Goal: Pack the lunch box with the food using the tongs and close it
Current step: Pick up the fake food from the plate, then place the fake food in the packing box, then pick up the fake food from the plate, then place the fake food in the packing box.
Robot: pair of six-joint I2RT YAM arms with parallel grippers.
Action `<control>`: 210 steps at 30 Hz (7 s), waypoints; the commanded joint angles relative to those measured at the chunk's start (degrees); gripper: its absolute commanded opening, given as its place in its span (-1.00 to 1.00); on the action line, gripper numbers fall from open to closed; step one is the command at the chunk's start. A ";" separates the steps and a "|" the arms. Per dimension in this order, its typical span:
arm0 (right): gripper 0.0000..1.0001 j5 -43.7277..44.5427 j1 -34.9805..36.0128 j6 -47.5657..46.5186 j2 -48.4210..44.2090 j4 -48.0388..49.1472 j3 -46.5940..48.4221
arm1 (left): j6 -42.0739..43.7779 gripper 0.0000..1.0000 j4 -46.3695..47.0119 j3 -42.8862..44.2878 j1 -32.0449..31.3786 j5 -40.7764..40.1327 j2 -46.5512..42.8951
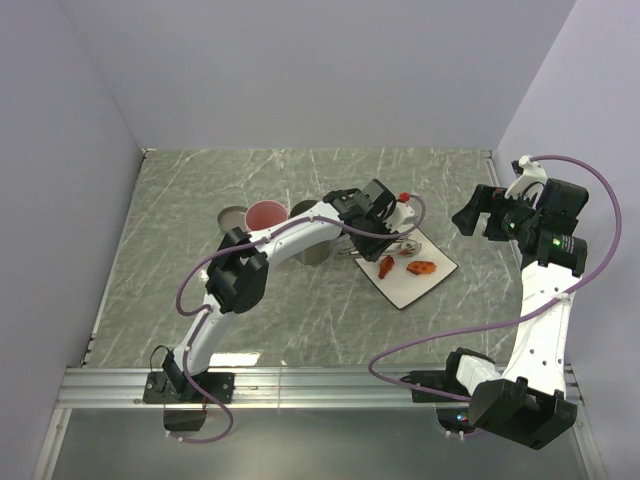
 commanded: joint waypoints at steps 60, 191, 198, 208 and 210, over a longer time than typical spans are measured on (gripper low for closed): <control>0.99 -5.60 -1.31 -0.76 2.41 -0.14 0.80 | 13.95 -0.53 -17.72 -32.76 44.39 14.41 -61.20; 0.99 -11.31 -1.58 1.43 5.66 -5.42 12.22 | -4.68 -0.68 -4.53 -10.36 10.36 10.54 -33.68; 0.99 -11.75 -1.58 1.52 6.10 -5.15 11.78 | -2.84 -0.67 -7.87 -12.55 20.02 12.39 -39.14; 0.99 -11.57 -1.58 1.43 5.75 -5.24 11.69 | -0.02 -0.66 -6.38 -21.69 27.33 13.36 -45.02; 0.99 -11.57 -1.58 1.52 5.75 -5.07 11.52 | 0.24 -0.64 -5.86 -23.80 28.30 13.62 -45.90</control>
